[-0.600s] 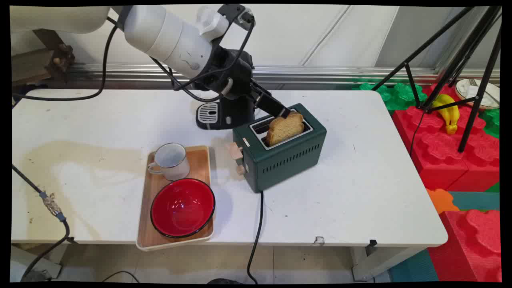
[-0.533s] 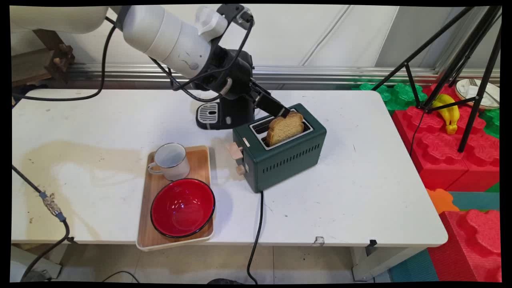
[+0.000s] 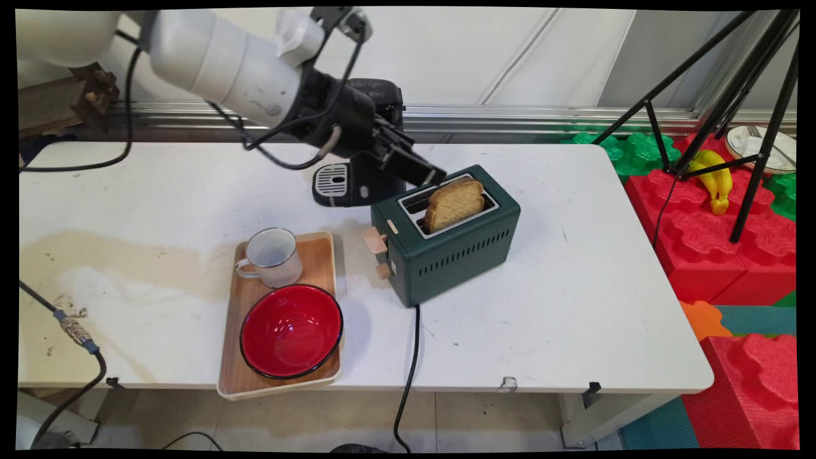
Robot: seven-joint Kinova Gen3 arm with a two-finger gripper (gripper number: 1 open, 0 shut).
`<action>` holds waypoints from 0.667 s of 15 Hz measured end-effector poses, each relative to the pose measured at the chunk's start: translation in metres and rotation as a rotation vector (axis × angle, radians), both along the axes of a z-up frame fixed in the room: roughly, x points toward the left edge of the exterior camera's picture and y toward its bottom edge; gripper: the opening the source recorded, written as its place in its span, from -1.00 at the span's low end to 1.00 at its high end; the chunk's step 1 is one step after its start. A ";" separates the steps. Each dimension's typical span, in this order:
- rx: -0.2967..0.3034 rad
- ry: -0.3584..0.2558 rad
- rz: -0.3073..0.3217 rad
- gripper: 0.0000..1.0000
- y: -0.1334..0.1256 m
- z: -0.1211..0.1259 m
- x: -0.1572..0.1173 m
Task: Press the toaster switch
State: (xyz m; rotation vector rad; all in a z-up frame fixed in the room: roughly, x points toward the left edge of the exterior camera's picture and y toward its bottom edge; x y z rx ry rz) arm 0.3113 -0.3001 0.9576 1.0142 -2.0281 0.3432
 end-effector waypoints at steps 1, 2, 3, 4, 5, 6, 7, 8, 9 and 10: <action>-0.004 -0.004 -0.007 1.00 0.006 -0.001 0.003; -0.006 -0.011 -0.016 1.00 0.012 -0.002 0.006; -0.006 -0.018 -0.022 1.00 0.017 -0.004 0.009; -0.008 -0.027 -0.028 1.00 0.023 -0.006 0.013; -0.010 -0.035 -0.033 1.00 0.028 -0.007 0.016; -0.011 -0.040 -0.035 1.00 0.031 -0.009 0.018; -0.011 -0.047 -0.038 1.00 0.035 -0.011 0.021; -0.011 -0.051 -0.039 1.00 0.038 -0.012 0.023; -0.011 -0.054 -0.040 1.00 0.039 -0.014 0.024; -0.011 -0.058 -0.040 1.00 0.041 -0.015 0.026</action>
